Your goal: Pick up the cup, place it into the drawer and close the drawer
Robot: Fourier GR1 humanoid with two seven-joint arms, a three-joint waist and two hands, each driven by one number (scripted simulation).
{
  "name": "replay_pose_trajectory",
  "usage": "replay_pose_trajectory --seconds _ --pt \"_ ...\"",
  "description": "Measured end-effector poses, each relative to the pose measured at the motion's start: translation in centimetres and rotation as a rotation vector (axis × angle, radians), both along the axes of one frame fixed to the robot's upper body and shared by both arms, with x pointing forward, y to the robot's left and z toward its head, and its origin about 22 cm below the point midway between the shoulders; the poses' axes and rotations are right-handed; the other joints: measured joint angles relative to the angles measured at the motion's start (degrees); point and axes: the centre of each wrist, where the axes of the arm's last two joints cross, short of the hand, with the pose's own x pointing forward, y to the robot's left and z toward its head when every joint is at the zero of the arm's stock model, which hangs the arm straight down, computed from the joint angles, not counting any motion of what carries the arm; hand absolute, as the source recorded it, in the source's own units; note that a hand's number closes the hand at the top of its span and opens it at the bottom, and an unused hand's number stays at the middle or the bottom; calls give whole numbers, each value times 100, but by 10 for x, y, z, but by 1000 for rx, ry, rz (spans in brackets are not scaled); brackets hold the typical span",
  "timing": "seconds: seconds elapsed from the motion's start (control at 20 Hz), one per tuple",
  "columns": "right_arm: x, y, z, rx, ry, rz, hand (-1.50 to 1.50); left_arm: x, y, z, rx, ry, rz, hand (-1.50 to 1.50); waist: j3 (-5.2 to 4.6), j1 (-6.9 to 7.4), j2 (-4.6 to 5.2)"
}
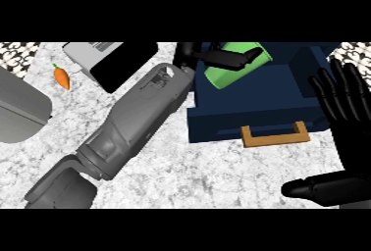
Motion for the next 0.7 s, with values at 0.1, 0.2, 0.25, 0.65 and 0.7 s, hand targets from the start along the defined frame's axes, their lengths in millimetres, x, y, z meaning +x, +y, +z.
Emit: replay_pose_trajectory --seconds 0.1,0.2,0.25,0.65,0.7 --pt "2 3 -2 0 -3 8 -150 -1 -1 -5 32 4 5 150 0 -33 8" --pt "3 6 -1 4 -6 13 -150 -1 -2 -6 72 8 12 -150 1 -62 17" --pt "4 6 1 5 -11 15 -150 0 -2 -6 93 8 18 -150 1 -74 20" --pt "6 9 -4 33 -23 33 -150 -5 -8 -9 106 5 20 -150 2 -134 42" --pt "7 10 -4 38 -22 38 -150 -6 -8 -10 88 3 13 -150 1 -130 41"
